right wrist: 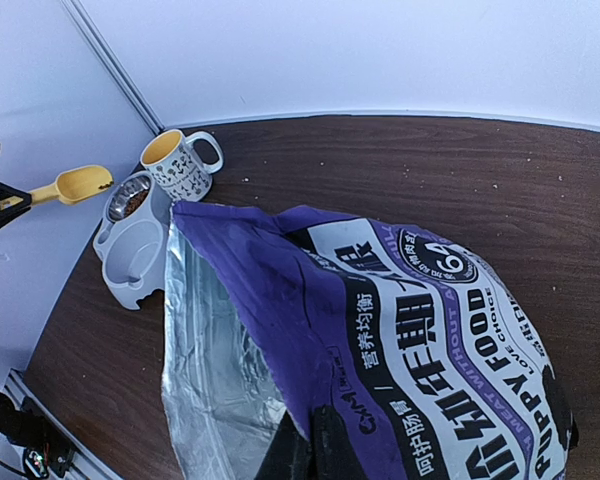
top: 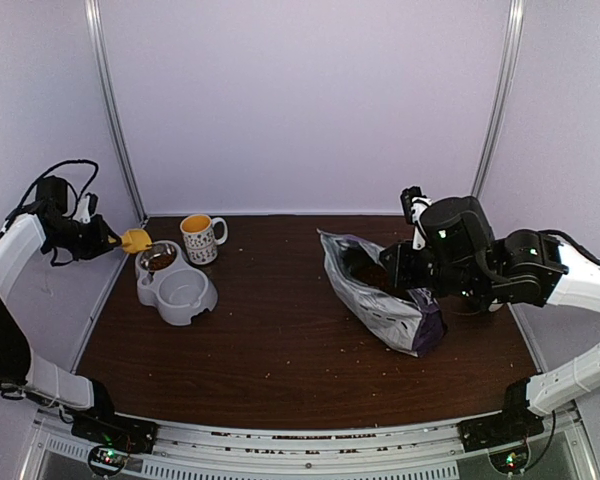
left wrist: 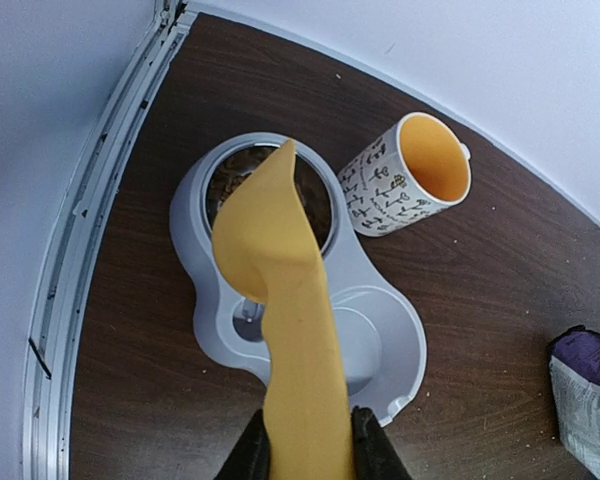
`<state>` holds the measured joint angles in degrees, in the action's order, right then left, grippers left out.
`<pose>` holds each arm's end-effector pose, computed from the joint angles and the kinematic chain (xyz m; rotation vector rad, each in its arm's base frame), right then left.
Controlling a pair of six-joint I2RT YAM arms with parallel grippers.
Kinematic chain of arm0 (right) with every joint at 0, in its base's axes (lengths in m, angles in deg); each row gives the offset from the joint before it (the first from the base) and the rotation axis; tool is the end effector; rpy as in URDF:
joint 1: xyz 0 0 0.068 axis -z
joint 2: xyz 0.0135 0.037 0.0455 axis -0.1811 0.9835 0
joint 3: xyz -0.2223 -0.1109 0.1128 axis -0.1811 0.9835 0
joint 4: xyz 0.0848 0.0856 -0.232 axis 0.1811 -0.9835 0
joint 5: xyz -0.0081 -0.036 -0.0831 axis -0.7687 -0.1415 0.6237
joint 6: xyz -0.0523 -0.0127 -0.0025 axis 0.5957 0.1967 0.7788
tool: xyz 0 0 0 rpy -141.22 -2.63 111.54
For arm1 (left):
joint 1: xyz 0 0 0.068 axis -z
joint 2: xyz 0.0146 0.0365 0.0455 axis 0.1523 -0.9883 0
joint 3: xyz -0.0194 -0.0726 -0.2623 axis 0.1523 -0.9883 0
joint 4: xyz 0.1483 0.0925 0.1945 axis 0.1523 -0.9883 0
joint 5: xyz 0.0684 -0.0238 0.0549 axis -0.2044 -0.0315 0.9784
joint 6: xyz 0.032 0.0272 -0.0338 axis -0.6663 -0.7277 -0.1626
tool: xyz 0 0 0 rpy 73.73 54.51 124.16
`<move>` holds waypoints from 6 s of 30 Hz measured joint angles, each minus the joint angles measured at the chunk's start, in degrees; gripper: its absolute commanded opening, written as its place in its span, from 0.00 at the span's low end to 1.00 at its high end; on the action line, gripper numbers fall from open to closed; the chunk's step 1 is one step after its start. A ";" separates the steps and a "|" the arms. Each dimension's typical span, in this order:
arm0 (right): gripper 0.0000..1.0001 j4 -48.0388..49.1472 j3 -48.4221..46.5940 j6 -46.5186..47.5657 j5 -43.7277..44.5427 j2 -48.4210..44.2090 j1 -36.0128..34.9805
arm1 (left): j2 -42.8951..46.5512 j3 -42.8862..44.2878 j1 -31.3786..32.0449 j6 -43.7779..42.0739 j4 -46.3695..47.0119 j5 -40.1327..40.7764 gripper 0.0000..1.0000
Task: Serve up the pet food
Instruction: Place the pet food in the corner of the board, then insert the spatula into the pet food bag, then collect the pet food from the pet food bag.
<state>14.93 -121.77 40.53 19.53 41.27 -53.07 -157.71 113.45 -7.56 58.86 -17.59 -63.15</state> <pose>0.1243 0.2165 0.3568 -0.2060 2.1436 0.6142 0.2612 0.0607 0.3136 -0.5017 2.3499 -0.5362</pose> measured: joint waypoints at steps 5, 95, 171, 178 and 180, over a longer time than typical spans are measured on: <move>0.00 0.11 0.00 0.02 -0.02 0.09 0.00 | -0.17 2.05 3.08 -2.82 -2.25 4.83 0.04; 0.00 6.45 0.07 4.22 -9.20 5.97 -4.61 | -24.17 16.06 81.53 15.32 14.51 39.65 0.00; 0.00 2.25 2.93 1.36 -8.48 -1.92 -0.70 | 9.03 -28.81 70.73 54.10 60.74 -0.13 0.00; 0.00 1.68 2.93 1.38 -7.50 -2.80 -0.61 | 12.39 -32.39 68.91 57.48 64.13 -2.27 0.00; 0.00 1.60 2.93 1.40 -7.43 -2.93 -0.46 | 12.72 -32.65 68.41 57.90 64.46 -2.86 0.00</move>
<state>16.53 -118.84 41.93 12.10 38.34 -53.53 -144.99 80.79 60.85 116.76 46.87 -66.01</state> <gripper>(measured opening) 0.001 0.203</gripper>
